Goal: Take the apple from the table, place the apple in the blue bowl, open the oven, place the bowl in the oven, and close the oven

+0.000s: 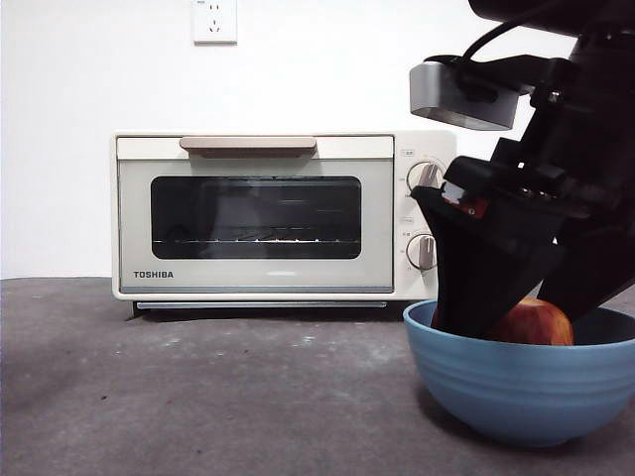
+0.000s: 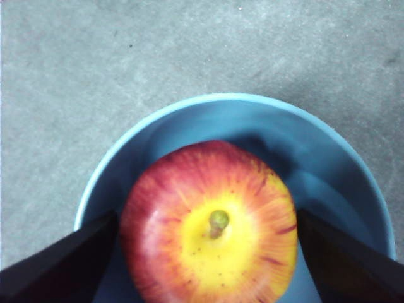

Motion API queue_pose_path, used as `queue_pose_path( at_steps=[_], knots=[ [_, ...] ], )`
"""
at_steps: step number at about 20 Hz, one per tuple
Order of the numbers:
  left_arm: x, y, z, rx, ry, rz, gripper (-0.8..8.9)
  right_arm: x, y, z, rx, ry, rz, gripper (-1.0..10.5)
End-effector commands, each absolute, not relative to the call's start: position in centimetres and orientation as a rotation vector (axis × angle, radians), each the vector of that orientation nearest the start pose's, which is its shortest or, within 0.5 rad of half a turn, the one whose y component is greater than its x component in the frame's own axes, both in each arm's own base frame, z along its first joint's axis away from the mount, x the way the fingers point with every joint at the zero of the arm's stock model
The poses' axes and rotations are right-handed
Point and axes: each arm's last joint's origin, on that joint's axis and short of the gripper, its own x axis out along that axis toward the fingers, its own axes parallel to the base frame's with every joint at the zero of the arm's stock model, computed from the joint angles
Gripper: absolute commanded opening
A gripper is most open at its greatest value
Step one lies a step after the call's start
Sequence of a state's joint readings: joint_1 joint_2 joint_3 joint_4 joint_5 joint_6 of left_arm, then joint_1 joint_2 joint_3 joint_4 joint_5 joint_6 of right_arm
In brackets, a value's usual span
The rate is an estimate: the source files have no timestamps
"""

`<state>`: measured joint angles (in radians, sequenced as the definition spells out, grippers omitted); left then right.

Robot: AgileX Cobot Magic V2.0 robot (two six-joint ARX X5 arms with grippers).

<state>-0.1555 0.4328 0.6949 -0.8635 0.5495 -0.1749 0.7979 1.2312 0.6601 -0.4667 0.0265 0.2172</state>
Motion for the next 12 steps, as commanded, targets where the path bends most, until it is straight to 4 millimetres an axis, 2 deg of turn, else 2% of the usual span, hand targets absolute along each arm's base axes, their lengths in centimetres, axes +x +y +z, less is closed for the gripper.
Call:
queue_pose_path(
  at_steps=[1, 4, 8, 10, 12],
  knots=[
    [7.5, -2.7, 29.0, -0.276, 0.623, -0.639, 0.07, 15.4, 16.0, 19.1, -0.232, 1.014, 0.592, 4.5],
    [8.3, -2.9, 29.1, -0.287, 0.617, -0.636, 0.07, 15.3, 15.6, 21.2, -0.243, 0.93, 0.564, 4.5],
    [10.8, -3.3, 29.4, -0.305, 0.593, -0.634, 0.07, 14.7, 14.2, 25.2, -0.278, 0.841, 0.458, 4.5],
    [12.6, -3.6, 29.5, -0.313, 0.579, -0.635, 0.07, 14.3, 12.8, 26.2, -0.354, 0.84, 0.307, 4.5],
    [14.5, -4.0, 29.6, -0.309, 0.567, -0.646, 0.07, 14.1, 11.5, 26.2, -0.402, 0.885, 0.21, 4.5]
  ],
)
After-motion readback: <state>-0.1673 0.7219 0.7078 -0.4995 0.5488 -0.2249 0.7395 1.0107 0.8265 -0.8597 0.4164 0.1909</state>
